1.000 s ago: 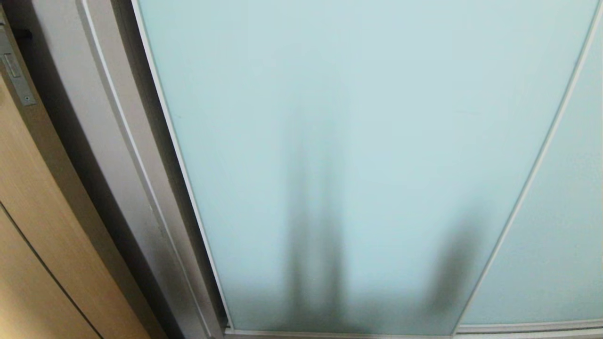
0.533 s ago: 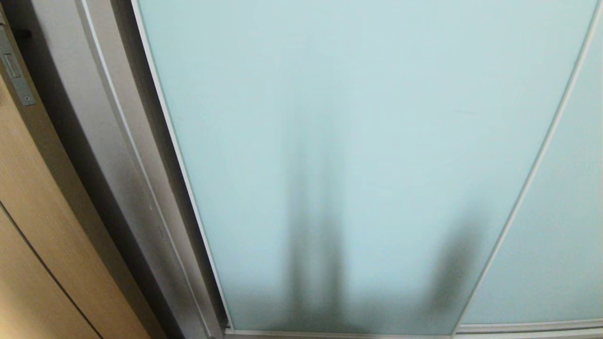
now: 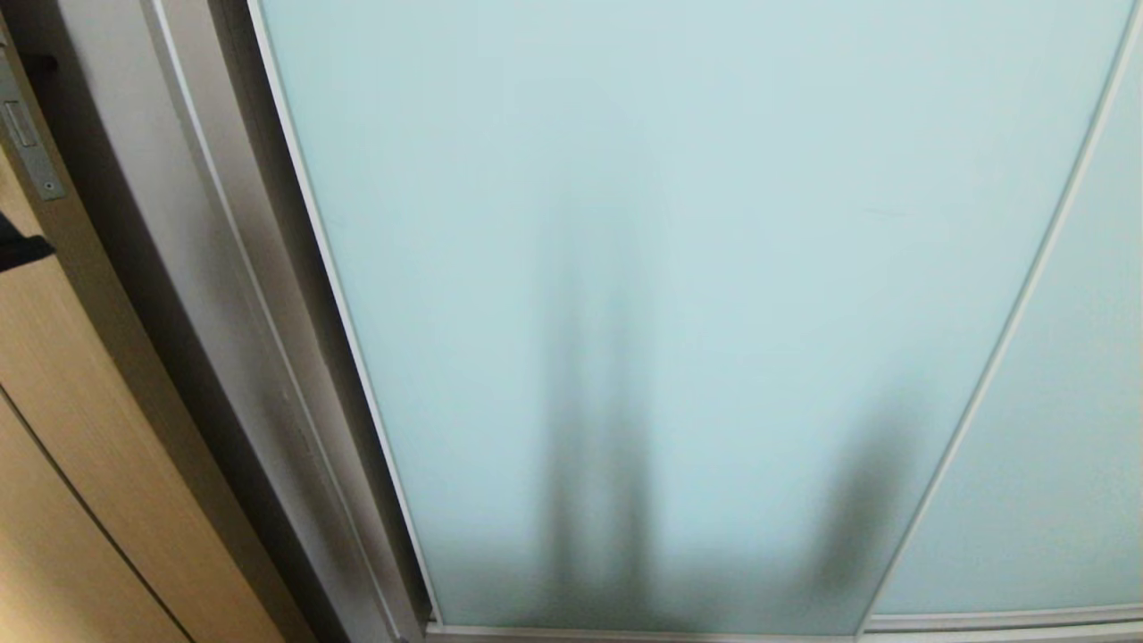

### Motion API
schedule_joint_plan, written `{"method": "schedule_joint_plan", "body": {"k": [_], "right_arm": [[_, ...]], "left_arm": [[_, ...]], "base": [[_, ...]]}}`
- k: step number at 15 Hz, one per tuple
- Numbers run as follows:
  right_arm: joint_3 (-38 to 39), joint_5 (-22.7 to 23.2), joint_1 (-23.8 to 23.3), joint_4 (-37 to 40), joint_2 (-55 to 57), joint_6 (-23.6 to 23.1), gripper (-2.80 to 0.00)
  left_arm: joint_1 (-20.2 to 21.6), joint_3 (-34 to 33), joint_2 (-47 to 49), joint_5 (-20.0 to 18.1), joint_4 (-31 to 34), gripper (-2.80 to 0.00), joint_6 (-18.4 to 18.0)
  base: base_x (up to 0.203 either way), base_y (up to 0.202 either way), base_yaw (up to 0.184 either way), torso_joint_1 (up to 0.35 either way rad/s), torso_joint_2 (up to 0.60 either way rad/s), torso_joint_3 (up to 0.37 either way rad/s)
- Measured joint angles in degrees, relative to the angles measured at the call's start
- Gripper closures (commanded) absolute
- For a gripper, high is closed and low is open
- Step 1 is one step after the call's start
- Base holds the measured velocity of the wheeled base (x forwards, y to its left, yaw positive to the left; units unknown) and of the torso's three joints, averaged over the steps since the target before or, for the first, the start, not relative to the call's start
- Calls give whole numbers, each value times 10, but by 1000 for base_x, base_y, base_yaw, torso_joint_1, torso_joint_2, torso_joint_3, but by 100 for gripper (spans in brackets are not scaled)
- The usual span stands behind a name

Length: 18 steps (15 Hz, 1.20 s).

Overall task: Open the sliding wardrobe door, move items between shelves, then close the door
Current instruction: Open the door

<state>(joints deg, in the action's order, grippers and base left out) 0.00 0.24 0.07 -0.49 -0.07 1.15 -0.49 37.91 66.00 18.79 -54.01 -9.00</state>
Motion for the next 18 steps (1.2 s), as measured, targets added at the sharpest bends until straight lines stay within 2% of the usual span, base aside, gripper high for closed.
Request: {"method": "schedule_joint_plan", "body": {"k": [8,13,18], "right_arm": [[0,0,0,0,0,0,0],[0,0,0,0,0,0,0],[0,0,0,0,0,0,0]], "left_arm": [[-3,70,203,-25,-71,0,8],[-4,78,269,-50,-98,0,8],[-4,116,331,-53,-121,0,8]], "base": [[0,0,0,0,0,0],[0,0,0,0,0,0],[0,0,0,0,0,0]]}}
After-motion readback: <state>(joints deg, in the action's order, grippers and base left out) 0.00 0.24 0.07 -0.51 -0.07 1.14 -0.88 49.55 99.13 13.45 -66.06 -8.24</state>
